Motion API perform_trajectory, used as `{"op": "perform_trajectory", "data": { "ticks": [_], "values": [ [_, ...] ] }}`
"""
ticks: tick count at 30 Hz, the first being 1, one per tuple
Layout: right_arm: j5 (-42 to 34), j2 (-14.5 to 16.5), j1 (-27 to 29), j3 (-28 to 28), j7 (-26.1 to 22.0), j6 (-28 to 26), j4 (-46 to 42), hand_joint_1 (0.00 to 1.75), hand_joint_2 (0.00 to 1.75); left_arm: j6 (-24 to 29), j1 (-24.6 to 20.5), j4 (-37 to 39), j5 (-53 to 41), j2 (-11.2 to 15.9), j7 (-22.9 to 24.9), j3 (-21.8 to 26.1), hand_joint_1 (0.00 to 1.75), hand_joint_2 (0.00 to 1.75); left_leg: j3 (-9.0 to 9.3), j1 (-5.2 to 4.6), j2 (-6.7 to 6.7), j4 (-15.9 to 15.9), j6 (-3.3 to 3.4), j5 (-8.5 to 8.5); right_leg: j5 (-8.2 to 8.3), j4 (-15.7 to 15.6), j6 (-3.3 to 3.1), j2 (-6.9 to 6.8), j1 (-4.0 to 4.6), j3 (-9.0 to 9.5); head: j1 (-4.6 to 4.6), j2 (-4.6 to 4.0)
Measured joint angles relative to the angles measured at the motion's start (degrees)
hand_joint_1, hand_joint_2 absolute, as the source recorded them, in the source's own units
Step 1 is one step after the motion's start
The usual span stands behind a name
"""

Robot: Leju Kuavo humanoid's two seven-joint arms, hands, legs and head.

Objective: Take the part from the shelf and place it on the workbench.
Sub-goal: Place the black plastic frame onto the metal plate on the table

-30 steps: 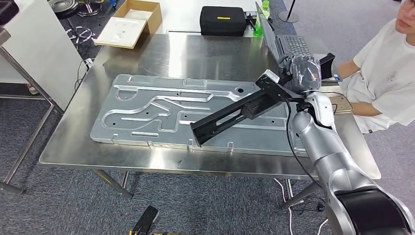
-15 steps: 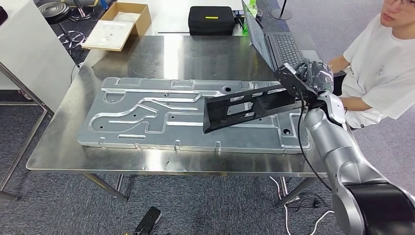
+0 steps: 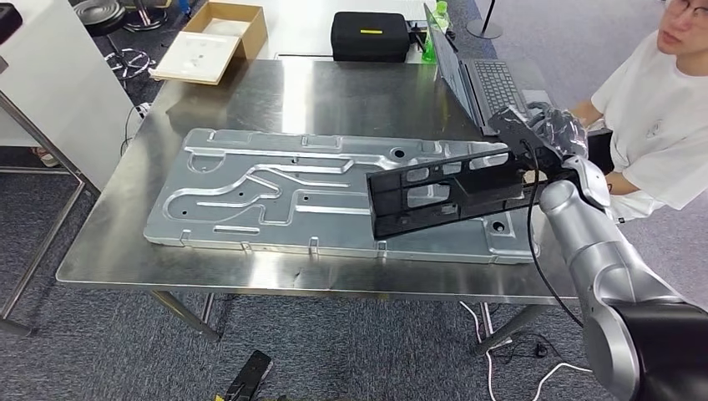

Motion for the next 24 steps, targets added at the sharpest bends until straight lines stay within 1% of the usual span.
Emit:
{"op": "perform_trajectory", "data": {
  "ticks": [1, 2, 4, 5, 6, 7, 9, 10, 11, 12, 13, 14, 15, 16, 17, 18, 20, 21, 22, 24],
  "values": [
    [-0.32, -0.07, -0.18, -0.12, -0.39, 1.35, 0.28, 0.00, 1.75, -0.02, 0.01, 0.00, 0.12, 0.02, -0.03, 0.01, 0.00, 1.75, -0.07, -0.08, -0.02, 0.12, -0.33, -0.10, 0.14, -1.49, -0.29, 0.06, 0.14, 0.73, -0.01, 0.00],
    [-0.67, -0.13, -0.42, -0.25, -0.94, 3.08, 0.59, 0.00, 1.75, -0.03, 0.04, 0.00, 0.22, 0.04, -0.08, 0.01, 0.00, 1.75, -0.10, -0.17, -0.03, 0.11, -0.64, -0.14, -0.14, -1.76, -0.71, 0.17, 0.37, 0.83, -0.03, 0.00],
    [-1.24, -0.25, -1.18, -0.41, -2.39, 7.24, 1.13, 0.00, 1.75, -0.15, 0.08, 0.00, 0.52, 0.10, -0.26, 0.01, 0.00, 1.75, 0.02, -0.09, 0.01, 0.20, -1.24, -0.39, -0.05, -1.93, -1.62, 0.29, 0.38, 0.94, -0.04, 0.00],
    [-1.41, -0.31, -1.66, -0.45, -3.10, 9.53, 1.36, 0.00, 1.75, -0.25, 0.09, 0.00, 0.68, 0.15, -0.38, 0.01, 0.00, 1.75, -0.16, -0.01, 0.02, 0.85, -1.50, -0.98, -0.05, -2.04, -2.07, 0.28, 0.34, 1.11, -0.05, 0.00],
    [-1.56, -0.39, -2.10, -0.45, -3.79, 11.81, 1.61, 0.00, 1.75, -0.37, 0.09, 0.00, 0.83, 0.20, -0.52, 0.01, 0.00, 1.75, -0.76, 0.07, 0.03, 2.40, -1.70, -2.05, -0.03, -2.18, -2.52, 0.22, 0.30, 1.27, -0.05, 0.00],
    [-1.73, -0.44, -2.38, -0.45, -4.52, 14.21, 1.86, 0.00, 1.75, -0.47, 0.13, 0.00, 0.93, 0.26, -0.66, 0.01, 0.00, 1.75, -1.86, 0.13, 0.03, 4.97, -1.82, -3.55, -0.03, -2.26, -2.85, 0.13, 0.35, 1.40, -0.06, 0.00],
    [-2.22, -0.56, -2.88, -0.45, -6.36, 18.97, 2.35, 0.00, 1.75, -0.68, 0.34, 0.00, 1.08, 0.40, -0.86, 0.01, 0.00, 1.75, -5.23, 0.12, 0.02, 12.29, -1.91, -6.85, -0.09, -2.25, -3.21, 0.04, 0.61, 1.44, -0.06, 0.00],
    [-2.55, -0.61, -3.16, -0.45, -7.42, 21.38, 2.58, 0.00, 1.75, -0.78, 0.50, 0.00, 1.11, 0.51, -0.93, 0.01, 0.00, 1.75, -6.57, 0.12, 0.02, 15.09, -1.90, -7.64, -0.11, -2.23, -3.28, 0.06, 0.74, 1.46, -0.06, 0.00],
    [-2.90, -0.67, -3.48, -0.45, -8.47, 23.62, 2.79, 0.00, 1.75, -0.87, 0.66, 0.00, 1.15, 0.65, -0.98, 0.01, 0.00, 1.75, -7.11, 0.11, 0.02, 16.18, -1.81, -7.42, -0.14, -2.21, -3.32, 0.10, 0.85, 1.52, -0.06, 0.00],
    [-3.26, -0.75, -3.77, -0.44, -9.36, 25.55, 2.96, 0.00, 1.75, -0.94, 0.77, 0.00, 1.20, 0.77, -1.03, 0.01, 0.00, 1.75, -6.52, 0.10, 0.02, 14.87, -1.65, -6.08, -0.17, -2.19, -3.33, 0.14, 0.93, 1.62, -0.06, 0.00],
    [-3.60, -0.83, -4.00, -0.41, -10.08, 27.08, 3.10, 0.00, 1.31, -1.01, 0.82, 0.00, 1.23, 0.89, -1.10, 0.01, 0.00, 1.75, -5.02, 0.06, 0.01, 11.67, -1.38, -4.04, -0.22, -2.17, -3.31, 0.17, 0.99, 1.75, -0.06, 0.00],
    [-3.88, -0.89, -4.17, -0.36, -10.57, 28.19, 3.23, 0.00, 0.87, -1.04, 0.83, 0.00, 1.26, 1.01, -1.15, 0.01, 0.00, 1.75, -3.22, 0.01, -0.02, 7.72, -1.07, -2.21, -0.28, -2.16, -3.25, 0.16, 1.04, 1.84, -0.05, 0.00],
    [-4.13, -0.96, -4.31, -0.31, -10.91, 28.91, 3.35, 0.00, 0.44, -1.08, 0.81, 0.00, 1.29, 1.08, -1.20, 0.01, 0.00, 1.75, -1.57, -0.11, -0.05, 4.12, -0.82, -0.93, -0.32, -2.09, -3.09, 0.14, 1.15, 1.80, -0.05, 0.00],
    [-4.38, -1.02, -4.39, -0.23, -11.14, 29.41, 3.46, 0.00, 0.00, -1.11, 0.82, 0.00, 1.31, 1.13, -1.25, 0.00, 0.00, 1.75, -0.55, -0.24, -0.09, 1.77, -0.63, -0.31, -0.28, -2.08, -2.84, 0.12, 1.21, 1.69, -0.05, 0.00],
    [-4.67, -1.07, -4.43, -0.14, -11.28, 29.79, 3.57, 0.00, 0.00, -1.14, 0.87, 0.00, 1.33, 1.16, -1.27, -0.01, 0.00, 1.75, -0.14, -0.36, -0.13, 0.71, -0.51, -0.30, -0.20, -2.12, -2.57, 0.10, 1.25, 1.57, -0.05, 0.00],
    [-5.00, -1.12, -4.46, -0.04, -11.39, 30.19, 3.64, 0.00, 0.00, -1.17, 0.95, 0.00, 1.36, 1.18, -1.30, -0.01, 0.00, 1.75, -0.03, -0.47, -0.15, 0.37, -0.41, -0.28, -0.09, -2.20, -2.25, 0.10, 1.29, 1.52, -0.06, 0.00],
    [-5.68, -1.17, -4.48, 0.25, -11.45, 31.33, 3.80, 0.00, 0.00, -1.23, 1.05, 0.00, 1.50, 1.21, -1.32, -0.04, 0.00, 1.75, 0.16, -0.31, -0.14, -0.14, 0.13, 0.12, -0.31, -2.10, -1.66, 0.09, 1.14, 1.47, -0.05, 0.00],
    [-5.96, -1.25, -4.49, 0.38, -11.44, 31.99, 3.91, 0.00, 0.44, -1.25, 0.99, 0.00, 1.60, 1.22, -1.33, -0.08, 0.00, 1.75, 0.27, -0.21, -0.11, -0.46, 0.46, 0.34, -1.06, -1.13, -1.38, 0.07, 1.08, 1.07, -0.04, 0.00],
    [-6.24, -1.35, -4.48, 0.51, -11.42, 32.65, 4.04, 0.00, 0.87, -1.26, 0.92, 0.00, 1.70, 1.22, -1.33, -0.13, 0.00, 1.75, 0.36, -0.11, -0.07, -0.70, 0.75, 0.52, -2.36, 0.92, -1.13, 0.06, 1.01, 0.14, -0.03, 0.00],
    [-6.81, -1.62, -4.41, 0.69, -11.37, 33.88, 4.40, 0.00, 1.75, -1.27, 0.90, 0.00, 1.82, 1.25, -1.33, -0.22, 0.00, 0.87, 0.29, -0.16, -0.07, -0.74, 0.99, 0.59, -5.63, 7.82, -0.71, 0.04, 0.93, -3.12, -0.03, 0.00]
  ]
}}
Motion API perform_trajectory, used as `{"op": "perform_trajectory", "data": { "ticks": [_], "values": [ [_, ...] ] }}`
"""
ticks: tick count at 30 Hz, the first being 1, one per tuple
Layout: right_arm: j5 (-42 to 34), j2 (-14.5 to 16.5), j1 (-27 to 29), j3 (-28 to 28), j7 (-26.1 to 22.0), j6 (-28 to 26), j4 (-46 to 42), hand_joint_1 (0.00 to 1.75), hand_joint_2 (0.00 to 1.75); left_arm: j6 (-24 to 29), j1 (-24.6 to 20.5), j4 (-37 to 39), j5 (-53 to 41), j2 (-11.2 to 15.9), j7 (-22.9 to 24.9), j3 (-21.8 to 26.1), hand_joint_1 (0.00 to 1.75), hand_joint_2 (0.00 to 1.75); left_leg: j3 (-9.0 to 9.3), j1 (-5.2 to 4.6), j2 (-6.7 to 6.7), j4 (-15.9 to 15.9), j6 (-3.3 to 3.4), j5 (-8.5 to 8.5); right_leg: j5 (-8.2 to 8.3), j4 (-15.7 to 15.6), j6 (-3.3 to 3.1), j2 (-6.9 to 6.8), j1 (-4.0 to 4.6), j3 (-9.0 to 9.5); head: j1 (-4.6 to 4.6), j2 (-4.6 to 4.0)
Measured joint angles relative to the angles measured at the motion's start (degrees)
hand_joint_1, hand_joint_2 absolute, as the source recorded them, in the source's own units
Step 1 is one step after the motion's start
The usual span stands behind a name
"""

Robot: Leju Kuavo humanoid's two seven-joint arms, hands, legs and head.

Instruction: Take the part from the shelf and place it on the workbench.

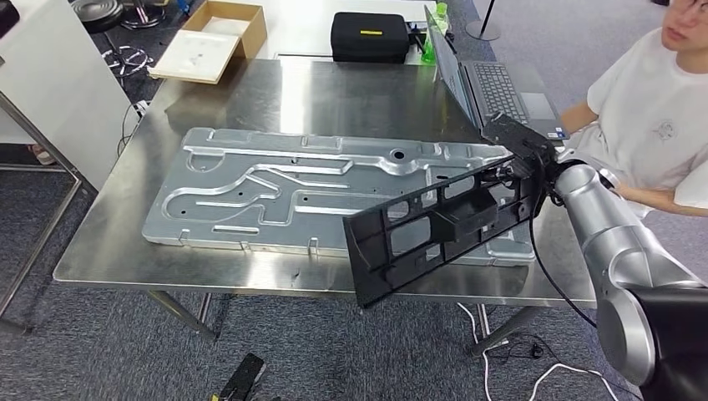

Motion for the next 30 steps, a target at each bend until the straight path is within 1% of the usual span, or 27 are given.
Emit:
{"op": "perform_trajectory", "data": {
  "ticks": [1, 2, 3, 4, 5, 6, 7, 8, 9, 11, 12, 13, 15, 16, 17, 18, 19, 20, 21, 22, 23, 24, 26, 27, 28, 29, 30],
  "values": [
    [-0.25, -0.13, 0.08, 0.08, 0.09, 0.56, 0.23, 0.00, 1.75, -0.01, 0.09, 0.00, 0.03, 0.02, 0.00, -0.03, 0.00, 0.44, -0.01, -0.02, -0.01, 0.02, 0.02, -0.01, -0.99, 3.11, 0.16, 0.00, -0.02, -1.56, 0.00, 0.00],
    [-0.43, -0.25, 0.14, 0.20, 0.29, 1.01, 0.46, 0.00, 1.75, -0.01, 0.18, 0.00, 0.04, 0.04, 0.00, -0.04, 0.00, 0.00, -0.01, -0.04, -0.01, 0.05, 0.02, -0.04, -0.99, 4.63, 0.27, -0.01, -0.06, -2.41, 0.00, 0.00],
    [-0.52, -0.36, 0.17, 0.35, 0.59, 1.29, 0.68, 0.00, 1.75, 0.00, 0.24, 0.00, 0.05, 0.06, 0.00, -0.05, 0.00, 0.00, 0.00, -0.04, -0.02, 0.10, -0.01, -0.08, 0.05, 4.01, 0.30, -0.02, -0.11, -2.22, 0.00, 0.00],
    [-0.61, -0.46, 0.14, 0.54, 1.03, 1.24, 0.84, 0.00, 1.75, 0.00, 0.26, 0.00, 0.07, 0.06, 0.00, -0.07, 0.00, 0.00, 0.02, -0.03, -0.03, 0.17, -0.09, -0.15, 1.89, 1.24, 0.27, -0.05, -0.17, -0.96, 0.01, 0.00],
    [-0.72, -0.56, 0.05, 0.71, 1.58, 0.81, 0.96, 0.00, 1.75, 0.01, 0.25, 0.00, 0.09, 0.07, -0.01, -0.08, 0.00, 0.00, 0.03, -0.04, -0.03, 0.26, -0.24, -0.26, 3.75, -2.68, 0.18, -0.07, -0.25, 0.84, 0.01, 0.00],
    [-0.83, -0.63, -0.09, 0.85, 2.19, 0.05, 1.05, 0.00, 1.75, 0.03, 0.21, 0.00, 0.13, 0.07, -0.01, -0.10, 0.00, 0.00, -0.05, -0.14, -0.06, 0.42, -0.46, -0.39, 5.03, -6.28, 0.03, -0.09, -0.16, 2.54, 0.01, 0.00],
    [-0.94, -0.70, -0.21, 0.99, 2.87, -1.01, 1.14, 0.00, 1.75, 0.06, 0.18, 0.00, 0.16, 0.08, -0.02, -0.11, 0.00, 0.00, -0.15, -0.24, -0.08, 0.51, -0.71, -0.49, 5.74, -8.82, -0.21, -0.08, -0.06, 3.73, 0.00, 0.00],
    [-1.02, -0.73, -0.27, 1.11, 3.54, -2.29, 1.26, 0.00, 1.75, 0.10, 0.17, 0.00, 0.19, 0.08, -0.03, -0.11, 0.00, 0.00, -0.24, -0.33, -0.10, 0.55, -0.97, -0.55, 5.82, -10.08, -0.49, -0.04, 0.10, 4.28, 0.00, 0.00],
    [-1.08, -0.74, -0.28, 1.22, 4.17, -3.63, 1.39, 0.00, 1.75, 0.14, 0.16, 0.00, 0.21, 0.08, -0.04, -0.11, 0.00, 0.00, -0.30, -0.40, -0.10, 0.54, -1.23, -0.55, 5.72, -10.25, -0.78, 0.02, 0.28, 4.35, -0.01, 0.00],
    [-1.15, -0.74, -0.18, 1.35, 5.13, -5.77, 1.58, 0.00, 1.75, 0.19, 0.14, 0.00, 0.26, 0.09, -0.04, -0.11, 0.00, 0.00, -0.28, -0.40, -0.08, 0.59, -1.81, -0.79, 5.84, -10.43, -1.45, 0.10, 0.07, 4.40, -0.02, 0.00],
    [-1.16, -0.72, -0.17, 1.38, 5.42, -6.40, 1.63, 0.00, 1.75, 0.20, 0.11, 0.00, 0.27, 0.10, -0.04, -0.12, 0.00, 0.00, -0.50, -0.38, -0.09, 1.25, -2.12, -1.38, 5.91, -10.58, -1.75, 0.10, -0.06, 4.51, -0.03, 0.00],
    [-1.20, -0.70, -0.18, 1.39, 5.62, -6.80, 1.64, 0.00, 1.75, 0.21, 0.07, 0.00, 0.30, 0.10, -0.04, -0.13, 0.00, 0.00, -1.18, -0.36, -0.10, 2.89, -2.39, -2.50, 5.96, -10.73, -2.02, 0.08, -0.19, 4.63, -0.04, 0.00],
    [-1.32, -0.65, -0.19, 1.41, 6.13, -7.56, 1.80, 0.00, 1.75, 0.25, 0.08, 0.00, 0.32, 0.10, -0.04, -0.14, 0.00, 0.00, -3.93, -0.24, -0.11, 8.92, -2.75, -5.68, 5.91, -10.78, -2.40, 0.03, -0.07, 4.74, -0.05, 0.00],
    [-1.42, -0.62, -0.15, 1.41, 6.50, -8.08, 1.95, 0.00, 1.31, 0.29, 0.12, 0.00, 0.34, 0.10, -0.04, -0.14, 0.00, 0.00, -5.49, -0.20, -0.11, 12.15, -2.83, -6.93, 5.86, -10.77, -2.54, 0.03, 0.01, 4.75, -0.06, 0.00],
    [-1.53, -0.57, -0.07, 1.41, 6.91, -8.64, 2.12, 0.00, 0.87, 0.33, 0.18, 0.00, 0.34, 0.10, -0.03, -0.14, 0.00, 0.00, -6.55, -0.18, -0.10, 14.22, -2.85, -7.32, 5.84, -10.76, -2.64, 0.04, 0.07, 4.77, -0.06, 0.00],
    [-1.69, -0.49, 0.02, 1.41, 7.38, -9.38, 2.26, 0.00, 0.44, 0.39, 0.23, 0.00, 0.37, 0.11, -0.01, -0.14, 0.00, 0.00, -6.75, -0.18, -0.09, 14.45, -2.81, -6.68, 5.81, -10.73, -2.67, 0.08, 0.10, 4.80, -0.07, 0.00],
    [-1.84, -0.43, 0.11, 1.41, 7.86, -10.27, 2.35, 0.00, 0.00, 0.45, 0.24, 0.00, 0.40, 0.12, 0.02, -0.14, 0.00, 0.00, -6.02, -0.18, -0.09, 12.76, -2.69, -5.16, 5.78, -10.69, -2.66, 0.12, 0.11, 4.84, -0.07, 0.00],
    [-1.97, -0.38, 0.16, 1.41, 8.36, -11.42, 2.40, 0.00, 0.00, 0.55, 0.21, 0.00, 0.45, 0.12, 0.05, -0.14, 0.00, 0.00, -4.59, -0.18, -0.10, 9.59, -2.48, -3.16, 5.74, -10.64, -2.60, 0.16, 0.11, 4.89, -0.06, 0.00],
    [-2.06, -0.35, 0.17, 1.39, 8.87, -12.92, 2.42, 0.00, 0.00, 0.67, 0.16, 0.00, 0.49, 0.13, 0.10, -0.14, 0.00, 0.00, -3.02, -0.25, -0.12, 6.18, -2.26, -1.60, 5.67, -10.54, -2.48, 0.19, 0.21, 4.86, -0.06, 0.00],
    [-2.08, -0.35, 0.16, 1.35, 9.25, -14.54, 2.43, 0.00, 0.00, 0.78, 0.10, 0.00, 0.53, 0.13, 0.16, -0.14, 0.00, 0.00, -1.73, -0.30, -0.14, 3.35, -2.03, -0.65, 5.63, -10.43, -2.28, 0.21, 0.30, 4.76, -0.05, 0.00],
    [-2.08, -0.34, 0.19, 1.27, 9.34, -16.59, 2.42, 0.00, 0.00, 0.92, 0.08, 0.00, 0.58, 0.13, 0.26, -0.14, 0.00, 0.00, -1.00, -0.36, -0.17, 1.64, -1.84, -0.32, 5.65, -10.37, -2.03, 0.21, 0.39, 4.65, -0.04, 0.00],
    [-2.07, -0.30, 0.37, 1.15, 8.92, -19.28, 2.31, 0.00, 0.00, 1.07, 0.09, 0.00, 0.61, 0.13, 0.36, -0.14, 0.00, 0.00, -0.76, -0.45, -0.19, 1.01, -1.67, -0.46, 5.73, -10.40, -1.75, 0.21, 0.47, 4.55, -0.04, 0.00],
    [-2.03, -0.08, 1.42, 0.62, 5.65, -27.42, 1.27, 0.00, 0.87, 1.38, 0.15, 0.00, 0.65, 0.08, 0.51, -0.16, 0.00, 0.00, -0.58, -0.37, -0.20, 0.44, -1.07, -0.22, 5.77, -10.49, -1.12, 0.18, 0.35, 4.54, -0.04, 0.00],
    [-1.96, 0.10, 2.19, 0.22, 3.18, -32.17, 0.31, 0.00, 1.31, 1.54, 0.12, 0.00, 0.60, 0.03, 0.55, -0.20, 0.00, 0.00, -0.42, -0.30, -0.19, 0.15, -0.72, -0.02, 5.31, -9.99, -0.83, 0.14, 0.26, 4.36, -0.03, 0.00],
    [-1.81, 0.31, 2.99, -0.21, 0.66, -36.61, -0.82, 0.00, 1.75, 1.68, 0.06, 0.00, 0.50, -0.05, 0.57, -0.27, 0.00, 0.00, -0.27, -0.20, -0.18, -0.16, -0.36, 0.17, 4.31, -8.56, -0.55, 0.11, 0.18, 3.73, -0.03, 0.00],
    [-1.59, 0.51, 3.81, -0.57, -1.39, -39.99, -1.96, 0.00, 1.75, 1.81, 0.00, 0.00, 0.38, -0.15, 0.60, -0.35, 0.00, 0.00, -0.16, -0.14, -0.16, -0.32, -0.12, 0.28, 2.83, -6.03, -0.33, 0.07, 0.10, 2.59, -0.02, 0.00],
    [-1.33, 0.76, 4.71, -0.82, -2.89, -42.38, -3.10, 0.00, 1.75, 1.90, -0.06, 0.00, 0.26, -0.23, 0.62, -0.45, 0.00, 0.00, -0.14, -0.16, -0.16, -0.35, 0.00, 0.30, 1.11, -2.54, -0.12, 0.06, 0.09, 0.95, -0.02, 0.00]
  ]
}}
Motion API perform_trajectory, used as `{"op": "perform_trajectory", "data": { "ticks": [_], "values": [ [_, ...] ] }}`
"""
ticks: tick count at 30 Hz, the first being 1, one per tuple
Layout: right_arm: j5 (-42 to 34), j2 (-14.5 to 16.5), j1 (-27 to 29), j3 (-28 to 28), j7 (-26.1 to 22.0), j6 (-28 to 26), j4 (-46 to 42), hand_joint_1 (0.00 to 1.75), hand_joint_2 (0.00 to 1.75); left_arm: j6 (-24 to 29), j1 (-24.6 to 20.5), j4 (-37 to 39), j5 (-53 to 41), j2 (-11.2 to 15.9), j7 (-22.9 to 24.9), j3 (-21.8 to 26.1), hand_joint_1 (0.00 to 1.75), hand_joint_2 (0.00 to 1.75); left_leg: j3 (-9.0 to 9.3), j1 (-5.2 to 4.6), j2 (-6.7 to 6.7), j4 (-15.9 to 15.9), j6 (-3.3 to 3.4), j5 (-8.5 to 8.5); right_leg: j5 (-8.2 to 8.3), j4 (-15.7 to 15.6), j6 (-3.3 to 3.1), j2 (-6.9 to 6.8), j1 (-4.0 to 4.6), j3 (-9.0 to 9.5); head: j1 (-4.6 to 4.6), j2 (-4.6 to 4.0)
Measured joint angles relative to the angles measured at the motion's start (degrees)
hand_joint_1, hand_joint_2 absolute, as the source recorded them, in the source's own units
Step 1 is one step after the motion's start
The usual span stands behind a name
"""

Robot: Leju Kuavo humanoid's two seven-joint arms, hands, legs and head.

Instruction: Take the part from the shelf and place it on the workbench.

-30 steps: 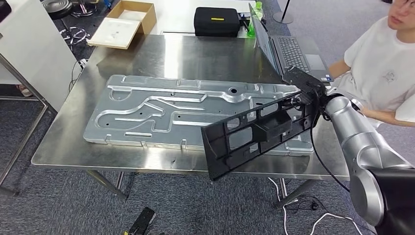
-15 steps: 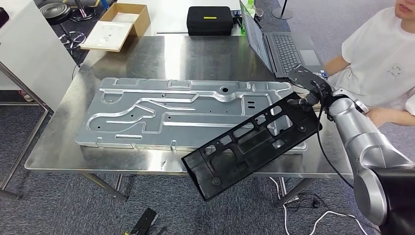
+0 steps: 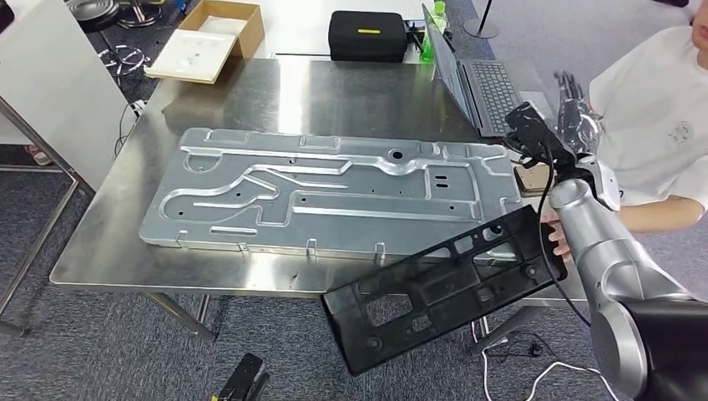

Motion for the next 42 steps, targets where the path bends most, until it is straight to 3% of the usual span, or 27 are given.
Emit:
{"op": "perform_trajectory", "data": {
  "ticks": [2, 3, 4, 6, 8, 12, 14, 16, 17, 18, 19, 22, 24, 26, 28, 29, 31, 33, 34, 35, 36, 38, 39, 42],
  "values": [
    [0.37, 0.52, 2.06, -0.24, -1.42, -2.18, -2.03, 0.00, 1.75, 0.09, -0.01, 0.00, -0.14, -0.15, 0.08, -0.15, 0.00, 0.00, 0.01, -0.01, -0.01, 0.08, 0.10, -0.04, -2.05, 6.20, 0.28, -0.01, -0.06, -3.10, 0.00, 0.00],
    [0.47, 0.77, 2.98, -0.30, -1.64, -2.51, -2.87, 0.00, 1.75, 0.09, 0.01, 0.00, -0.16, -0.21, 0.12, -0.19, 0.00, 0.00, 0.00, -0.01, -0.02, 0.14, 0.11, -0.09, -1.69, 6.95, 0.33, -0.03, -0.11, -3.56, -0.01, 0.00],
    [0.50, 0.96, 3.63, -0.33, -1.71, -2.57, -3.58, 0.00, 1.75, 0.10, 0.03, 0.00, -0.16, -0.28, 0.16, -0.21, 0.00, 0.00, 0.01, 0.00, -0.03, 0.24, 0.09, -0.16, -0.34, 5.49, 0.31, -0.06, -0.17, -2.92, -0.01, 0.00],
    [0.51, 1.21, 4.12, -0.45, -1.77, -2.49, -4.87, 0.00, 1.75, 0.10, 0.00, 0.00, -0.16, -0.41, 0.19, -0.26, 0.00, 0.00, -0.03, -0.07, -0.07, 0.51, -0.18, -0.41, 3.09, -1.70, 0.08, -0.13, -0.19, 0.68, 0.00, 0.00],
    [0.52, 1.50, 4.20, -0.64, -1.94, -2.24, -5.98, 0.00, 1.75, 0.10, -0.08, 0.00, -0.17, -0.46, 0.21, -0.31, 0.00, 0.00, -0.14, -0.27, -0.12, 0.77, -0.69, -0.64, 4.59, -6.97, -0.45, -0.13, 0.09, 3.29, -0.01, 0.00],
    [1.12, 2.43, 4.98, -0.76, -2.65, -1.76, -8.18, 0.00, 1.75, 0.25, -0.18, 0.00, -0.23, -0.47, 0.44, -0.45, 0.00, 0.00, -0.33, -0.31, -0.13, 1.13, -1.84, -1.22, 4.73, -8.11, -1.75, -0.04, 0.19, 3.74, -0.04, 0.00],
    [1.27, 3.22, 5.20, -0.76, -2.67, -1.48, -9.59, 0.00, 1.75, 0.36, -0.30, 0.00, -0.23, -0.47, 0.52, -0.57, 0.00, 0.00, -1.94, -0.24, -0.13, 4.94, -2.38, -3.74, 4.87, -8.40, -2.46, -0.05, -0.03, 3.91, -0.05, 0.00],
    [1.27, 3.94, 5.59, -0.76, -2.69, -1.55, -11.02, 0.00, 0.87, 0.43, -0.32, 0.00, -0.23, -0.48, 0.61, -0.63, 0.00, 0.00, -5.37, -0.12, -0.12, 12.55, -2.71, -7.37, 4.82, -8.40, -2.84, -0.06, 0.07, 3.92, -0.05, 0.00],
    [1.27, 4.22, 5.99, -0.76, -2.94, -1.74, -11.80, 0.00, 0.44, 0.46, -0.29, 0.00, -0.23, -0.48, 0.69, -0.64, 0.00, 0.00, -6.88, -0.09, -0.11, 15.66, -2.81, -8.34, 4.80, -8.39, -2.88, -0.06, 0.12, 3.94, -0.05, 0.00],
    [1.37, 4.49, 6.51, -0.76, -3.46, -2.08, -12.87, 0.00, 0.00, 0.49, -0.26, 0.00, -0.23, -0.48, 0.77, -0.65, 0.00, 0.00, -7.54, -0.08, -0.11, 16.95, -2.85, -8.25, 4.79, -8.37, -2.89, -0.05, 0.15, 3.96, -0.05, 0.00],
    [1.64, 4.68, 7.14, -0.74, -4.11, -2.45, -14.39, 0.00, 0.00, 0.51, -0.24, 0.00, -0.23, -0.48, 0.82, -0.67, 0.00, 0.00, -7.07, -0.08, -0.11, 15.86, -2.80, -7.04, 4.78, -8.35, -2.88, -0.02, 0.16, 4.00, -0.06, 0.00],
    [3.67, 5.23, 9.35, 0.05, -5.00, -2.98, -21.51, 0.00, 0.00, 0.55, -0.34, 0.00, -0.23, -0.48, 0.88, -0.78, 0.00, 0.00, -1.80, -0.18, -0.13, 4.68, -2.09, -1.69, 4.61, -8.15, -2.64, 0.06, 0.28, 4.10, -0.05, 0.00],
    [5.67, 5.59, 10.76, 1.51, -4.04, -2.75, -26.90, 0.00, 0.00, 0.57, -0.32, 0.00, -0.24, -0.49, 0.97, -0.90, 0.00, 0.00, 0.01, -0.35, -0.15, 0.81, -1.71, -0.82, 4.62, -8.07, -2.22, 0.14, 0.39, 3.96, -0.04, 0.00],
    [7.08, 6.00, 12.11, 3.27, -3.20, -2.14, -31.67, 0.00, 0.00, 0.58, -0.25, 0.00, -0.24, -0.54, 1.05, -1.06, 0.00, 0.00, 0.23, -0.35, -0.11, 0.36, -1.36, -0.68, 4.75, -8.23, -1.67, 0.21, 0.41, 3.91, -0.05, 0.00],
    [7.93, 6.46, 13.23, 5.18, -2.40, -1.38, -36.42, 0.00, 0.00, 0.58, -0.30, 0.00, -0.23, -0.68, 1.05, -1.17, 0.00, 0.00, 0.52, -0.10, -0.03, -0.30, -0.69, -0.22, 3.69, -7.03, -1.18, 0.16, 0.37, 3.47, -0.03, 0.00],
    [8.27, 6.66, 13.58, 6.13, -1.79, -1.09, -38.53, 0.00, 0.00, 0.58, -0.36, 0.00, -0.22, -0.76, 1.04, -1.21, 0.00, 0.00, 0.65, 0.06, 0.01, -0.60, -0.37, -0.03, 2.33, -4.97, -0.97, 0.14, 0.34, 2.62, -0.02, 0.00],
    [8.69, 6.93, 14.30, 7.75, -0.65, -0.78, -41.69, 0.00, 0.00, 0.58, -0.35, 0.00, -0.22, -0.84, 1.04, -1.23, 0.00, 0.00, 0.65, 0.06, 0.00, -0.64, -0.08, 0.04, -1.31, 2.12, -0.65, 0.10, 0.08, -0.45, 0.00, 0.00],
    [8.73, 7.02, 15.19, 8.87, -0.15, -0.66, -43.59, 0.00, 0.00, 0.58, -0.18, 0.00, -0.22, -0.89, 1.05, -1.24, 0.00, 0.00, 0.63, 0.07, -0.07, -0.51, -0.08, -0.01, -2.84, 7.37, -0.36, 0.07, -0.12, -2.91, -0.01, 0.00],
    [8.70, 7.03, 15.52, 9.34, -0.12, -0.62, -44.38, 0.00, 0.00, 0.58, -0.12, 0.00, -0.22, -0.89, 1.05, -1.25, 0.00, 0.00, 0.62, 0.07, -0.12, -0.40, -0.14, -0.06, -2.03, 7.08, -0.30, 0.04, -0.21, -2.78, 0.00, 0.00],
    [8.66, 7.04, 15.67, 9.79, -0.25, -0.53, -45.11, 0.00, 0.00, 0.58, -0.08, 0.00, -0.22, -0.89, 1.06, -1.25, 0.00, 0.00, 0.62, 0.08, -0.16, -0.23, -0.26, -0.15, -0.31, 4.53, -0.31, 0.01, -0.30, -1.53, 0.00, 0.00],
    [8.73, 7.05, 15.70, 10.27, -0.49, -0.36, -45.84, 0.00, 0.00, 0.58, -0.07, 0.00, -0.21, -0.91, 1.06, -1.26, 0.00, 0.00, 0.61, 0.09, -0.19, -0.03, -0.45, -0.29, 1.68, 0.62, -0.39, -0.04, -0.37, 0.43, 0.01, 0.00],
    [9.77, 7.30, 15.64, 11.77, -0.85, 0.28, -47.67, 0.00, 0.00, 0.59, -0.12, 0.00, -0.16, -0.96, 1.07, -1.28, 0.00, 0.00, 0.44, -0.10, -0.18, 0.40, -1.00, -0.65, 3.78, -5.93, -0.77, -0.07, -0.18, 3.73, -0.01, 0.00],
    [10.96, 7.53, 15.72, 12.91, -0.67, 0.60, -48.77, 0.00, 0.00, 0.59, -0.15, 0.00, -0.14, -0.97, 1.08, -1.28, 0.00, 0.00, 0.36, -0.17, -0.14, 0.51, -1.30, -0.76, 3.91, -7.35, -1.00, -0.03, -0.04, 4.39, -0.01, 0.00],
    [16.53, 8.45, 16.20, 17.24, 0.82, 0.89, -52.28, 0.00, 0.00, 0.61, -0.26, 0.00, -0.10, -1.03, 1.08, -1.28, 0.00, 0.00, 0.31, -0.11, 0.00, 0.56, -2.22, -0.95, 3.85, -7.81, -1.89, 0.18, 0.08, 4.44, -0.01, 0.00]
  ]
}}
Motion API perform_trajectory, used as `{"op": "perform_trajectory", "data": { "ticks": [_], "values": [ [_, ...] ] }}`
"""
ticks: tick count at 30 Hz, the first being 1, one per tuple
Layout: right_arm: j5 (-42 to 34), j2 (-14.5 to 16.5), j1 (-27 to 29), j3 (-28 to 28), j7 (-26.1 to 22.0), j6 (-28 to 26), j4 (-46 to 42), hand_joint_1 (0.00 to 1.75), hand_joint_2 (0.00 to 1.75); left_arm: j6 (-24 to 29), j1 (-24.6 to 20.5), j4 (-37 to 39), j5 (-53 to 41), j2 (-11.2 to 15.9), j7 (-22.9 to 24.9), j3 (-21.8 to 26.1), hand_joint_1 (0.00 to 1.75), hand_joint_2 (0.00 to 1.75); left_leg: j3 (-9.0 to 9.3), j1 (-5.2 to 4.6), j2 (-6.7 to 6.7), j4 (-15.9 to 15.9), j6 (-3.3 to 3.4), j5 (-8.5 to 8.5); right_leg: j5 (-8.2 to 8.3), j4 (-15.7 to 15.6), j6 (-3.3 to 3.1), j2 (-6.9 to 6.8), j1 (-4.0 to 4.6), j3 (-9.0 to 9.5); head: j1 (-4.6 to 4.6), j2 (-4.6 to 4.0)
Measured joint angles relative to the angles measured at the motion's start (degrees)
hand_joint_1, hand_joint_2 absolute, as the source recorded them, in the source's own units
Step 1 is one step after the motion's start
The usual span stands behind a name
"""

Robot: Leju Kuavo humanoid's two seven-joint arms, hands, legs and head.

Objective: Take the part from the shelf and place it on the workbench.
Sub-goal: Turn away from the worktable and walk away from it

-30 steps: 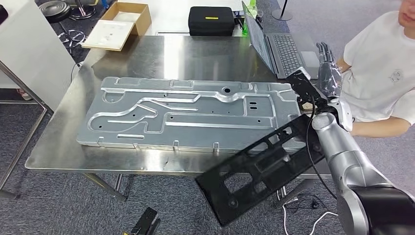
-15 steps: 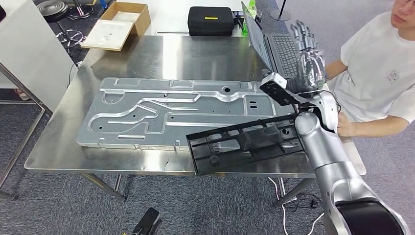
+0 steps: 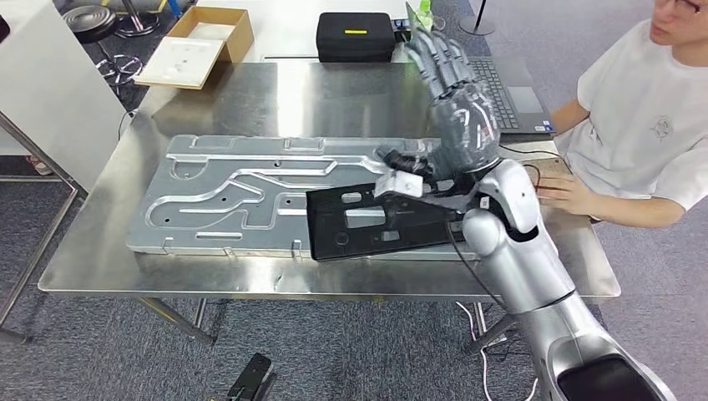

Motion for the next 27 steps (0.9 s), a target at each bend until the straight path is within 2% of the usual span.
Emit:
{"op": "perform_trajectory", "data": {
  "ticks": [2, 3, 5, 6, 7, 8, 9, 11, 12, 13, 15, 17, 18, 20, 21, 22, 23, 24, 26, 27],
  "values": [
    [2.71, 0.51, 0.12, 2.81, 0.94, -0.25, -1.80, 0.00, 0.00, 0.01, -0.07, 0.00, 0.01, -0.03, -0.02, 0.00, 0.00, 0.00, -0.84, 0.15, 0.00, 2.07, -0.59, -1.57, 0.18, -0.36, -0.76, -0.19, -0.13, 0.19, -0.03, 0.00],
    [3.57, 0.74, 0.15, 4.14, 1.38, -0.44, -2.53, 0.00, 0.00, 0.02, -0.07, 0.00, 0.02, -0.03, -0.02, 0.00, 0.00, 0.00, -2.01, 0.24, -0.01, 4.72, -0.83, -3.16, 0.22, -0.48, -1.03, -0.39, -0.15, 0.27, -0.05, 0.00],
    [4.49, 1.00, 0.42, 6.21, 2.25, -1.07, -3.44, 0.00, 0.00, 0.04, 0.00, 0.00, 0.04, -0.03, -0.02, 0.00, 0.00, 0.00, -5.45, 0.31, -0.01, 12.10, -1.21, -6.66, 0.15, -0.48, -1.35, -0.91, 0.01, 0.30, -0.10, 0.00],
    [4.77, 1.03, 0.68, 7.02, 2.56, -1.49, -3.70, 0.00, 0.00, 0.06, 0.08, 0.00, 0.04, -0.03, -0.02, 0.00, 0.00, 0.00, -6.85, 0.35, -0.01, 14.95, -1.33, -7.49, 0.10, -0.45, -1.42, -1.18, 0.08, 0.30, -0.09, 0.00],
    [4.92, 1.05, 1.01, 7.65, 2.78, -2.01, -3.91, 0.00, 0.00, 0.08, 0.15, 0.00, 0.07, -0.03, -0.02, 0.00, 0.00, 0.00, -7.42, 0.37, 0.01, 15.94, -1.39, -7.26, 0.04, -0.40, -1.47, -1.51, 0.12, 0.31, -0.10, 0.00],
    [5.03, 1.08, 1.32, 8.14, 2.90, -2.51, -4.12, 0.00, 0.00, 0.09, 0.21, 0.00, 0.09, -0.02, -0.03, 0.00, 0.00, 0.00, -6.93, 0.38, 0.10, 14.74, -1.37, -5.99, -0.03, -0.33, -1.48, -1.84, 0.14, 0.33, -0.10, 0.00],
    [5.10, 1.13, 1.59, 8.55, 2.97, -2.97, -4.35, 0.00, 0.00, 0.11, 0.23, 0.00, 0.11, -0.02, -0.03, 0.00, 0.00, 0.00, -5.44, 0.38, 0.39, 11.54, -1.27, -3.98, -0.13, -0.23, -1.43, -2.20, 0.14, 0.37, -0.10, 0.00],
    [5.16, 1.26, 1.90, 9.06, 3.03, -3.63, -4.77, 0.00, 0.00, 0.16, 0.13, 0.00, 0.14, -0.02, -0.04, 0.00, 0.00, 0.00, -1.91, 0.16, 2.21, 3.93, -0.82, -0.86, -0.40, 0.03, -1.12, -2.86, 0.35, 0.45, -0.10, 0.00],
    [5.20, 1.30, 2.00, 9.17, 3.04, -3.85, -4.95, 0.00, 0.00, 0.17, 0.07, 0.00, 0.14, -0.03, -0.04, 0.00, 0.00, 0.00, -0.85, 0.00, 2.87, 1.56, -0.47, -0.16, -0.51, 0.13, -0.88, -3.19, 0.52, 0.46, -0.09, 0.00],
    [5.23, 1.32, 2.11, 9.23, 3.03, -4.03, -5.11, 0.00, 0.00, 0.17, 0.04, 0.00, 0.14, -0.04, -0.04, 0.00, 0.00, 0.00, -0.47, -0.15, 3.19, 0.53, -0.12, -0.08, -0.57, 0.16, -0.65, -3.56, 0.69, 0.49, -0.07, 0.00],
    [5.27, 1.33, 2.32, 9.32, 3.03, -4.33, -5.40, 0.00, 0.00, 0.17, 0.07, 0.00, 0.16, -0.05, -0.04, 0.00, 0.00, 0.00, -0.49, -0.20, 2.14, 0.29, 0.58, 0.16, -0.67, 0.13, -0.10, -4.34, 0.78, 0.60, -0.05, 0.00],
    [5.27, 1.34, 2.46, 9.43, 3.04, -4.58, -5.73, 0.00, 0.00, 0.17, 0.09, 0.00, 0.19, -0.06, -0.04, 0.00, 0.00, 0.00, -0.41, -0.01, 1.14, -0.05, 1.20, 0.53, -1.80, 1.35, 0.59, -3.49, 0.52, 0.25, -0.05, 0.00],
    [5.27, 1.34, 2.52, 9.47, 3.04, -4.68, -5.90, 0.00, 0.00, 0.16, 0.05, 0.00, 0.20, -0.07, -0.03, 0.00, 0.00, 0.00, -0.36, 0.12, 0.69, -0.20, 1.50, 0.71, -3.21, 3.42, 0.90, -2.57, 0.38, -0.62, -0.04, 0.00],
    [5.27, 1.32, 2.87, 9.49, 3.06, -4.82, -6.09, 0.00, 0.00, 0.13, 0.03, 0.00, 0.23, -0.10, 0.02, 0.00, 0.00, 0.00, -0.45, 0.16, -0.30, -0.22, 1.80, 0.83, -6.91, 10.50, 1.18, -1.08, 0.28, -3.83, -0.04, 0.00],
    [5.27, 1.31, 3.18, 9.50, 3.09, -4.87, -6.11, 0.00, 0.00, 0.11, 0.09, 0.00, 0.23, -0.11, 0.07, 0.00, 0.00, 0.00, -0.48, 0.15, -0.87, -0.21, 1.88, 0.86, -8.15, 13.91, 1.23, -0.83, 0.27, -5.48, -0.04, 0.00],
    [5.27, 1.30, 3.49, 9.50, 3.11, -4.90, -6.12, 0.00, 0.00, 0.10, 0.19, 0.00, 0.23, -0.12, 0.13, 0.00, 0.00, 0.00, -0.49, 0.13, -1.48, -0.19, 1.91, 0.89, -8.39, 15.79, 1.21, -0.70, 0.27, -6.44, -0.04, 0.00],
    [5.27, 1.30, 3.70, 9.51, 3.13, -4.91, -6.14, 0.00, 0.00, 0.10, 0.29, 0.00, 0.22, -0.11, 0.20, 0.00, 0.00, 0.00, -0.49, 0.13, -2.14, -0.14, 1.92, 0.90, -7.46, 15.42, 1.12, -0.58, 0.26, -6.32, -0.04, 0.00],
    [5.26, 1.30, 3.82, 9.51, 3.15, -4.92, -6.19, 0.00, 0.00, 0.10, 0.36, 0.00, 0.21, -0.12, 0.25, 0.00, 0.00, 0.00, -0.47, 0.13, -2.83, -0.09, 1.90, 0.90, -5.60, 12.83, 0.95, -0.29, 0.25, -5.10, -0.05, 0.00],
    [5.25, 1.30, 3.84, 9.52, 3.17, -4.94, -6.37, 0.00, 0.00, 0.10, 0.35, 0.00, 0.18, -0.20, 0.29, 0.00, 0.00, 0.00, -0.59, 0.10, -4.11, 0.08, 1.69, 0.90, -1.91, 4.94, 0.51, 2.08, 0.12, -1.35, -0.05, 0.00],
    [5.25, 1.31, 3.84, 9.52, 3.18, -4.96, -6.47, 0.00, 0.00, 0.11, 0.32, 0.00, 0.17, -0.26, 0.31, 0.00, 0.00, 0.00, -0.78, 0.12, -4.73, 0.15, 1.45, 0.95, -0.94, 2.05, 0.36, 3.19, 0.07, -0.02, -0.05, 0.00]
  ]
}}
